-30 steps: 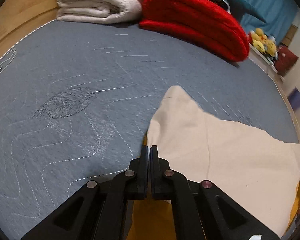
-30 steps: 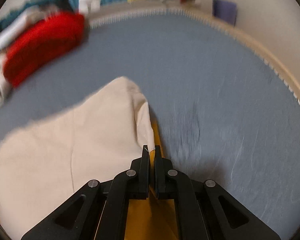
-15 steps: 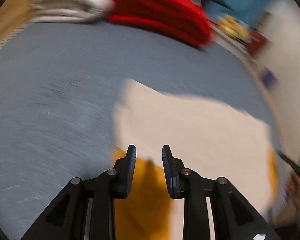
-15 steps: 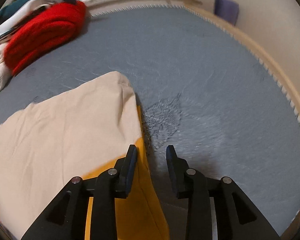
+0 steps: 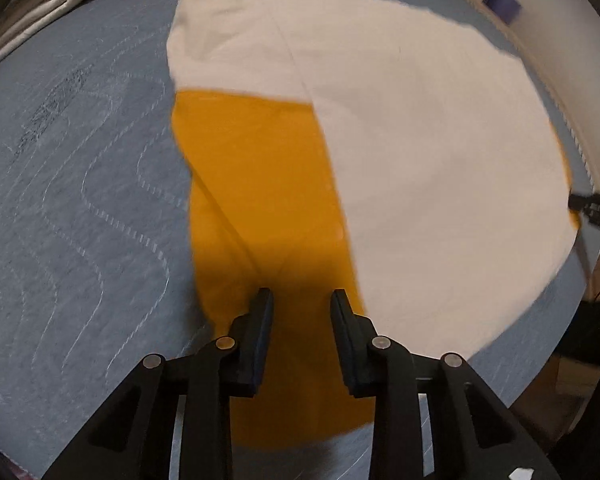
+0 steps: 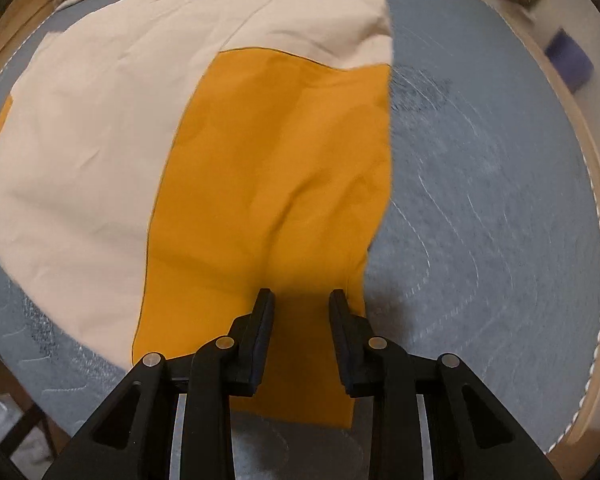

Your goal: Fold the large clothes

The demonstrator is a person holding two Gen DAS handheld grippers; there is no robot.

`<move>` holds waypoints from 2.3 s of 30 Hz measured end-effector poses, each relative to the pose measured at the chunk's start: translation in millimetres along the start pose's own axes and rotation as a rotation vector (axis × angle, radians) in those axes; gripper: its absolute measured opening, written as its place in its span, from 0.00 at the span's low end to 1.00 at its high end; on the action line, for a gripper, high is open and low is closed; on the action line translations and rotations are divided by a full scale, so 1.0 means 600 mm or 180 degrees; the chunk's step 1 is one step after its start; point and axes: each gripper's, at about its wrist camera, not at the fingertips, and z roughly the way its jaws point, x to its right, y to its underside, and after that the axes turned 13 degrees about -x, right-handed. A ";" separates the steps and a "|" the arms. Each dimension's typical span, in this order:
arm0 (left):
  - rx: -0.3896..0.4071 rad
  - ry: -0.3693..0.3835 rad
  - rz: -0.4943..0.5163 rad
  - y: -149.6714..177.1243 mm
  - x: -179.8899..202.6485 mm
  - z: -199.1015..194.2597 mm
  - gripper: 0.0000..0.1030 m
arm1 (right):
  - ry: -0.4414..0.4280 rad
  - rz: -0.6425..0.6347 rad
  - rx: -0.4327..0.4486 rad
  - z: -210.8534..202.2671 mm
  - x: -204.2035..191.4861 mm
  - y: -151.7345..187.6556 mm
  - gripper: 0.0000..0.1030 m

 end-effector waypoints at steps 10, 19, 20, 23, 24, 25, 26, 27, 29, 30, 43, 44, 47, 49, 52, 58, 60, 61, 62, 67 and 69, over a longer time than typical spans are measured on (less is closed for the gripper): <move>-0.0375 -0.0849 -0.0152 0.109 -0.007 -0.001 0.28 | 0.0392 0.0271 -0.0569 0.013 0.053 0.048 0.28; 0.1232 -0.0028 -0.0957 0.092 0.109 -0.183 0.27 | 0.0322 0.0885 0.1348 -0.260 -0.028 0.088 0.32; 0.1288 0.0067 -0.1032 0.103 0.125 -0.170 0.27 | 0.0202 0.0891 0.1552 -0.280 -0.050 0.099 0.32; 0.1248 0.0099 -0.1168 0.122 0.155 -0.130 0.27 | -0.0079 0.0947 0.1851 -0.288 -0.116 0.123 0.33; 0.1173 0.0084 -0.1216 0.123 0.161 -0.119 0.27 | -0.0144 0.0925 0.1820 -0.276 -0.142 0.123 0.33; 0.1091 0.0089 -0.1273 0.123 0.163 -0.100 0.27 | -0.0177 0.0891 0.1730 -0.256 -0.164 0.125 0.33; 0.1067 0.0097 -0.1293 0.131 0.175 -0.098 0.27 | -0.0192 0.0819 0.1617 -0.236 -0.187 0.118 0.33; 0.1039 0.0091 -0.1302 0.128 0.176 -0.094 0.27 | -0.0190 0.0721 0.1532 -0.218 -0.226 0.102 0.33; 0.1034 0.0008 -0.1283 0.120 0.178 -0.096 0.27 | -0.0164 0.0545 0.1370 -0.174 -0.240 0.072 0.33; 0.1032 -0.0014 -0.1279 0.118 0.181 -0.096 0.27 | -0.0168 0.0467 0.1301 -0.160 -0.244 0.072 0.33; 0.0894 0.0573 -0.1546 0.144 0.131 -0.046 0.34 | -0.0055 0.0413 0.0499 0.001 -0.270 0.036 0.33; 0.0861 0.0857 -0.1670 0.145 0.116 -0.036 0.37 | -0.0083 0.0441 0.0541 -0.007 -0.268 0.038 0.33; 0.0753 0.1514 -0.1964 0.147 0.084 -0.004 0.42 | -0.0186 0.0463 0.0769 -0.046 -0.258 0.050 0.33; 0.0710 0.1739 -0.2165 0.149 0.067 0.013 0.44 | -0.0206 0.0423 0.0888 -0.061 -0.257 0.058 0.33; 0.0707 0.1945 -0.2488 0.154 0.042 0.034 0.49 | -0.0229 0.0339 0.0984 -0.068 -0.257 0.069 0.33; 0.1043 0.2269 -0.2936 0.157 0.005 0.055 0.53 | -0.0296 0.0128 0.0998 -0.064 -0.268 0.086 0.33; 0.1210 0.2355 -0.3055 0.159 -0.003 0.058 0.53 | -0.0325 0.0070 0.1028 -0.075 -0.268 0.089 0.33; 0.1284 0.2378 -0.3088 0.160 -0.006 0.060 0.53 | -0.0345 0.0047 0.1041 -0.079 -0.268 0.091 0.33; 0.1352 0.2394 -0.3102 0.158 -0.009 0.061 0.53 | -0.0373 0.0017 0.1065 -0.083 -0.269 0.095 0.33; 0.1734 0.2328 -0.3137 0.151 -0.006 0.062 0.52 | -0.0459 -0.0030 0.1151 -0.096 -0.265 0.102 0.33; 0.1763 0.2251 -0.3146 0.148 -0.004 0.059 0.39 | -0.0497 -0.0025 0.1182 -0.101 -0.265 0.103 0.33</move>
